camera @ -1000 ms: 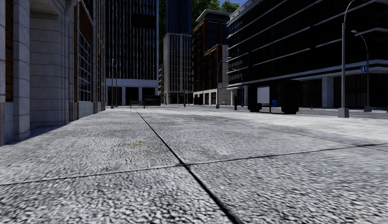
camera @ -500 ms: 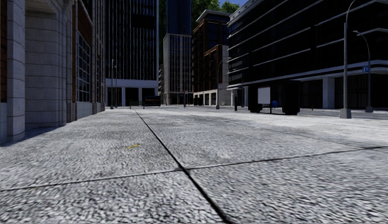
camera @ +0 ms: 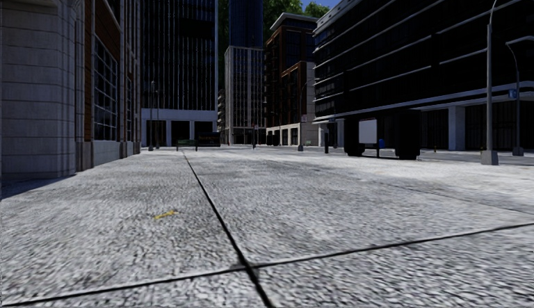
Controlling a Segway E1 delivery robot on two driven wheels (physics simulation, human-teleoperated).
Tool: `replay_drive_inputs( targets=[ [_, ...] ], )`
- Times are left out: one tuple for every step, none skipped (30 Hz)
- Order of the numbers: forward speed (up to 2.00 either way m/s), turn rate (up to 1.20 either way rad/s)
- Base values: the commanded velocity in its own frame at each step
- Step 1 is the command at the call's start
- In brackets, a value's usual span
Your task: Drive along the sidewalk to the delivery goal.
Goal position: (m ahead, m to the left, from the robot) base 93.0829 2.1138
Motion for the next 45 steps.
replay_drive_inputs(
  targets=[
    [2.00,0.00],
    [2.00,0.00],
    [2.00,0.00],
    [2.00,0.00],
    [2.00,0.00],
    [2.00,0.00],
    [2.00,0.00],
    [2.00,0.00],
    [2.00,0.00],
    [2.00,0.00],
    [2.00,0.00],
    [2.00,0.00],
    [2.00,0.00],
    [2.00,0.00],
    [2.00,0.00],
    [2.00,0.00],
    [2.00,0.00],
    [2.00,0.00],
    [2.00,0.00],
    [2.00,0.00],
    [2.00,0.00],
    [2.00,0.00],
    [2.00,0.00],
    [2.00,0.00],
    [2.00,0.00],
    [2.00,0.00],
    [2.00,0.00],
    [2.00,0.00],
    [2.00,0.00],
    [2.00,0.00],
    [2.00,0.00],
    [2.00,0.00],
    [2.00,0.00],
    [2.00,0.00],
    [2.00,0.00],
    [2.00,0.00],
    [2.00,0.00],
    [2.00,0.00],
    [2.00,0.00],
    [2.00,0.00],
    [2.00,0.00],
    [2.00,0.00],
    [2.00,0.00],
    [2.00,0.00],
    [2.00,0.00]
  ],
)
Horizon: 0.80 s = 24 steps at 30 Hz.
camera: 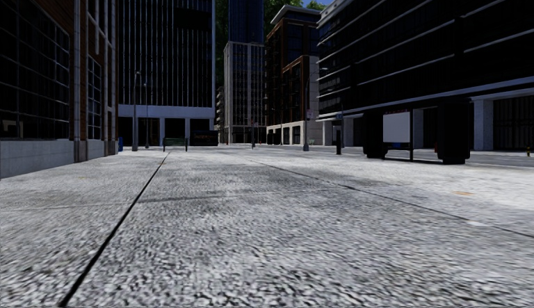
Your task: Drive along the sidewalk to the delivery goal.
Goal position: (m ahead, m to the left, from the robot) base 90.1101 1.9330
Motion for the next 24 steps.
replay_drive_inputs(
  targets=[
    [2.00,0.00],
    [2.00,0.00],
    [2.00,0.00],
    [2.00,0.00],
    [2.00,0.00],
    [2.00,0.00],
    [2.00,0.00],
    [2.00,0.00],
    [2.00,0.00],
    [2.00,0.00],
    [2.00,0.00],
    [2.00,0.00],
    [2.00,0.00],
    [2.00,0.00],
    [2.00,0.00],
    [2.00,0.00],
    [2.00,0.00],
    [2.00,0.00],
    [2.00,0.00],
    [2.00,0.00],
    [2.00,0.00],
    [2.00,0.00],
    [2.00,0.00],
    [2.00,0.00]
  ],
)
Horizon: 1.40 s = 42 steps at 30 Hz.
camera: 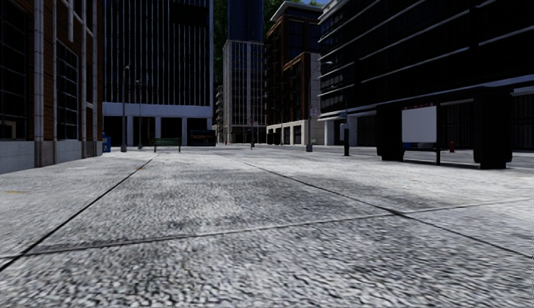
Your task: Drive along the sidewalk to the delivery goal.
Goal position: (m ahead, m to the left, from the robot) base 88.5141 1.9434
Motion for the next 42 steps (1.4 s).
replay_drive_inputs(
  targets=[
    [2.00,0.00],
    [2.00,0.00],
    [2.00,0.00],
    [2.00,0.00],
    [2.00,0.00],
    [2.00,0.00],
    [2.00,0.00],
    [2.00,0.00],
    [2.00,0.00],
    [2.00,0.00],
    [2.00,0.00],
    [2.00,0.00],
    [2.00,0.00],
    [2.00,0.00],
    [2.00,0.00],
    [2.00,0.00],
    [2.00,0.00],
    [2.00,0.00],
    [2.00,0.00],
    [2.00,0.00],
    [2.00,0.00],
    [2.00,0.00],
    [2.00,0.00],
    [2.00,0.00],
    [2.00,0.00],
    [2.00,0.00],
    [2.00,0.00],
    [2.00,0.00],
    [2.00,0.00],
    [2.00,0.00],
    [2.00,0.00],
    [2.00,0.00],
    [2.00,0.00],
    [2.00,0.00],
    [2.00,0.00],
    [2.00,0.00],
    [2.00,0.00],
    [2.00,0.00],
    [2.00,0.00],
    [2.00,0.00],
    [2.00,0.00],
    [2.00,0.00]
  ],
)
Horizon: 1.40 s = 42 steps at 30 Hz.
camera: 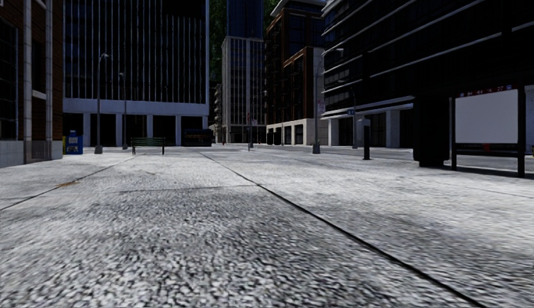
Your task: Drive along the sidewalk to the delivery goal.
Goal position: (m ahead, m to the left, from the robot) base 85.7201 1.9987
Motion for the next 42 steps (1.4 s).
replay_drive_inputs(
  targets=[
    [2.00,0.00],
    [2.00,0.00],
    [2.00,0.00],
    [2.00,0.00],
    [2.00,0.00],
    [2.00,0.00],
    [2.00,0.00],
    [2.00,0.00],
    [2.00,0.00],
    [2.00,0.00],
    [2.00,0.00],
    [2.00,0.00],
    [2.00,0.00],
    [2.00,0.00],
    [2.00,0.00],
    [2.00,0.00],
    [2.00,0.00],
    [2.00,0.00],
    [2.00,0.00],
    [2.00,0.00],
    [2.00,0.00],
    [2.00,0.00],
    [2.00,0.00],
    [2.00,0.00],
    [2.00,0.00],
    [2.00,0.00],
    [2.00,0.00],
    [2.00,0.00],
    [2.00,0.00],
    [2.00,0.00],
    [2.00,0.00],
    [2.00,0.00],
    [2.00,0.00],
    [2.00,0.00],
    [2.00,0.00],
    [2.00,0.00],
    [2.00,0.00],
    [2.00,0.00],
    [2.00,0.00],
    [2.00,0.00],
    [2.00,0.00],
    [2.00,0.00]
  ],
)
